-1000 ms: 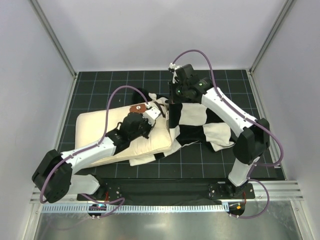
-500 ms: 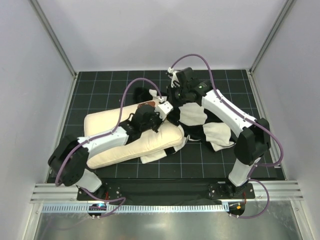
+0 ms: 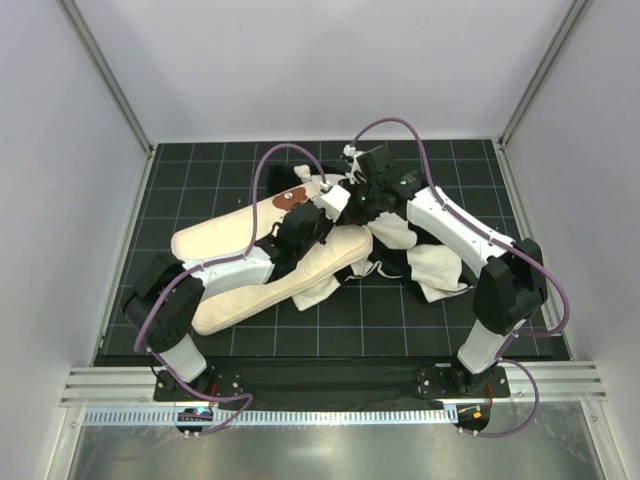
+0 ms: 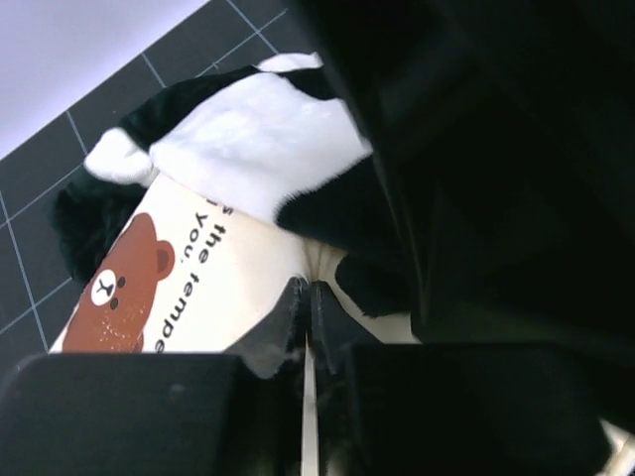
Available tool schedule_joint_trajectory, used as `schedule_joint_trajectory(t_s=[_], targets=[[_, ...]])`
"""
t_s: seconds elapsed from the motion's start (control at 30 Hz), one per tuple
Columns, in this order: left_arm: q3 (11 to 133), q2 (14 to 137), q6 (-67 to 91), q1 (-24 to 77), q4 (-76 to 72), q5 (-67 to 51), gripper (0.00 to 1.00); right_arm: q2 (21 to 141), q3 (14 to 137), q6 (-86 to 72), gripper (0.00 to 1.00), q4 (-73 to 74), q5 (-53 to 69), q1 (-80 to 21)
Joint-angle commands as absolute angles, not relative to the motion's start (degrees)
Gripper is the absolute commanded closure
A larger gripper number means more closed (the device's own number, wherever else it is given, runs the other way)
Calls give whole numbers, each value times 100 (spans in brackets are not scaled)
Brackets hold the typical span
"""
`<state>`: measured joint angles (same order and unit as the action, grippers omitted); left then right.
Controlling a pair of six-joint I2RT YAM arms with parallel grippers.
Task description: Put the pillow into the pillowcase
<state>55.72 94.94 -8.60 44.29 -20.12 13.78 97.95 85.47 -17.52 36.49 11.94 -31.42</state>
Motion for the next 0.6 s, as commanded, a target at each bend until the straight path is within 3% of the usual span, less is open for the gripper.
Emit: schedule_joint_trajectory(t_s=[0.0,0.07,0.37,0.5,0.57], targets=[[5415,9274,-546,4298,-2812,2066,91,9212,8447,-1696,59,3683,1056,-3261],[5239,9133,-405,4307,-2804,1995,88,8904,8141,-1653,46,3481,793,-3261],[5256,8755,-35,4307,-1865,1697,81,7999,7069,-1600,44,3419,-165,-3261],[5317,8420,412,4350,-1251,1178,49,7857,6522,-1626,48,3191,-448,-3261],[5379,8254,588,4473,-994,1160,43,7936,6451,-1696,50,3217,-667,-3252]])
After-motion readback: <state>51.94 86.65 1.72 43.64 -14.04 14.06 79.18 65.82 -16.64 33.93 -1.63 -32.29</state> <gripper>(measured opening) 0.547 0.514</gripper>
